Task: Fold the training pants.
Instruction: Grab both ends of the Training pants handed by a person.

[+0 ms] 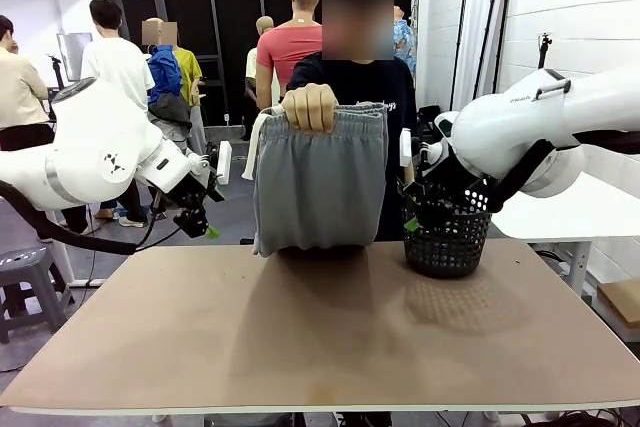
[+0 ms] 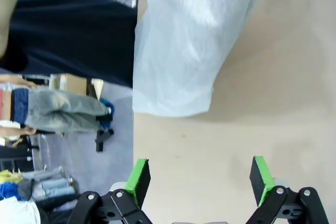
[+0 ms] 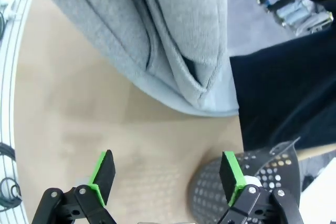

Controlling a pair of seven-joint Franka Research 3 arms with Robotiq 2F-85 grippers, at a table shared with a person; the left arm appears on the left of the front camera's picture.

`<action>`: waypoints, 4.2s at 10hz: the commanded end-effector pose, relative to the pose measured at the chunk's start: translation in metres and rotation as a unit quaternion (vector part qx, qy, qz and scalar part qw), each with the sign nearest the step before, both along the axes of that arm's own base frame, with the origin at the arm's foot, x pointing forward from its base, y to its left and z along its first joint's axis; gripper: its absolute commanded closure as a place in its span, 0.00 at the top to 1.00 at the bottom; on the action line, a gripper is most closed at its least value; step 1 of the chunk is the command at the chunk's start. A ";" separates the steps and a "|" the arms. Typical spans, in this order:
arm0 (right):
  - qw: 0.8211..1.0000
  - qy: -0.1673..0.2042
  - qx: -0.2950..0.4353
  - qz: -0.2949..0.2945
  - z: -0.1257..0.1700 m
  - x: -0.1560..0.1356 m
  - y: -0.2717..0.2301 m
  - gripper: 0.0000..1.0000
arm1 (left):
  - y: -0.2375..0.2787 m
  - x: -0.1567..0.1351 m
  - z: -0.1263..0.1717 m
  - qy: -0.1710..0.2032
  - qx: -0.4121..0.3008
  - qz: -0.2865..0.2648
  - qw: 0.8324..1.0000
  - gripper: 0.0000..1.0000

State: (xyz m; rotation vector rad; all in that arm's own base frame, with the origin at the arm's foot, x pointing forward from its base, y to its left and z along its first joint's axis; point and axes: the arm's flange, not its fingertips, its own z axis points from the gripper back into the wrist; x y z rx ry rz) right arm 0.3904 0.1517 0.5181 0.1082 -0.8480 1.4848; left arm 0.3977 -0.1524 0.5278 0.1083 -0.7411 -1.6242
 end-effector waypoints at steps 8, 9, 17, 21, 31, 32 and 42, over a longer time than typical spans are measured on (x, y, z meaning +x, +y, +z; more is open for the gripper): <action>0.985 -0.021 0.141 0.095 -0.019 0.007 0.002 1.00 | -0.020 -0.005 -0.010 0.016 -0.163 -0.080 0.983 1.00; 0.984 -0.016 0.147 0.099 -0.021 0.007 0.003 1.00 | -0.023 -0.006 -0.011 0.009 -0.176 -0.076 0.981 1.00; 0.964 -0.015 0.222 0.145 -0.011 -0.004 0.015 1.00 | -0.050 -0.026 0.014 0.017 -0.278 -0.114 0.954 1.00; 0.967 -0.004 0.213 0.138 -0.007 -0.008 0.014 1.00 | -0.056 -0.032 0.016 0.026 -0.272 -0.104 0.956 1.00; 0.919 0.002 0.338 0.202 -0.003 0.005 0.022 1.00 | -0.084 -0.030 0.015 0.051 -0.381 -0.135 0.913 1.00; 0.914 0.007 0.345 0.212 -0.001 0.005 0.024 1.00 | -0.086 -0.032 0.017 0.055 -0.389 -0.142 0.908 1.00; 0.878 0.021 0.398 0.266 0.020 -0.007 0.028 1.00 | -0.094 -0.042 0.027 0.092 -0.449 -0.154 0.875 1.00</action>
